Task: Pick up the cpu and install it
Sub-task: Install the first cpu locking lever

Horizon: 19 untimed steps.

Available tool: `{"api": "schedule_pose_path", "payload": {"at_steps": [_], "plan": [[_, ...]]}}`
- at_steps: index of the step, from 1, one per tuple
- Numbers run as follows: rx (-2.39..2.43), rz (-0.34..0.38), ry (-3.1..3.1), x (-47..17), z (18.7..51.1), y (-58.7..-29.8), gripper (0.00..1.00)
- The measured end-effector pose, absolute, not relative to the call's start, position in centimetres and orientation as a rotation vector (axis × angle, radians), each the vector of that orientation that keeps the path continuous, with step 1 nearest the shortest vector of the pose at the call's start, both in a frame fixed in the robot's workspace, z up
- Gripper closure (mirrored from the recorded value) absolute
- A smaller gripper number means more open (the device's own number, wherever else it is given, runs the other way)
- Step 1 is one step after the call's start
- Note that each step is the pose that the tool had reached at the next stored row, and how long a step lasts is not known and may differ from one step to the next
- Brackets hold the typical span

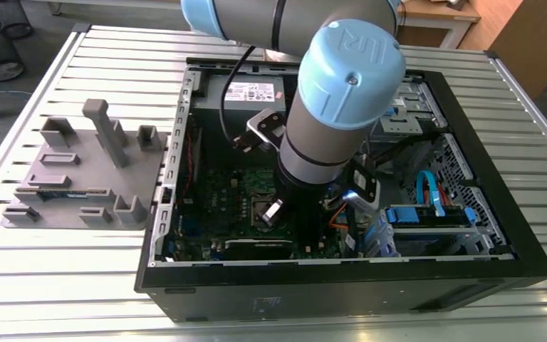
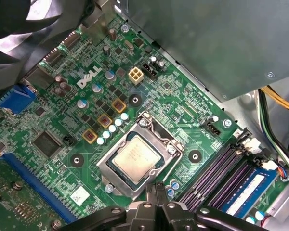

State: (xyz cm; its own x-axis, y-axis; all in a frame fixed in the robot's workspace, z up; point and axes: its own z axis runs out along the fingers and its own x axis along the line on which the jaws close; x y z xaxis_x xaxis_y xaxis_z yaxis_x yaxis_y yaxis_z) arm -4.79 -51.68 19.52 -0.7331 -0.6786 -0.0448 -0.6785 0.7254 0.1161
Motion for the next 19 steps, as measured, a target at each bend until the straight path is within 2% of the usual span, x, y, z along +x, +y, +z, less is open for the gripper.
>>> {"api": "schedule_pose_path", "payload": {"at_steps": [19], "plan": [[1.159, -0.213, -2.939, -4.91, 18.81, -52.14, 0.89]]}}
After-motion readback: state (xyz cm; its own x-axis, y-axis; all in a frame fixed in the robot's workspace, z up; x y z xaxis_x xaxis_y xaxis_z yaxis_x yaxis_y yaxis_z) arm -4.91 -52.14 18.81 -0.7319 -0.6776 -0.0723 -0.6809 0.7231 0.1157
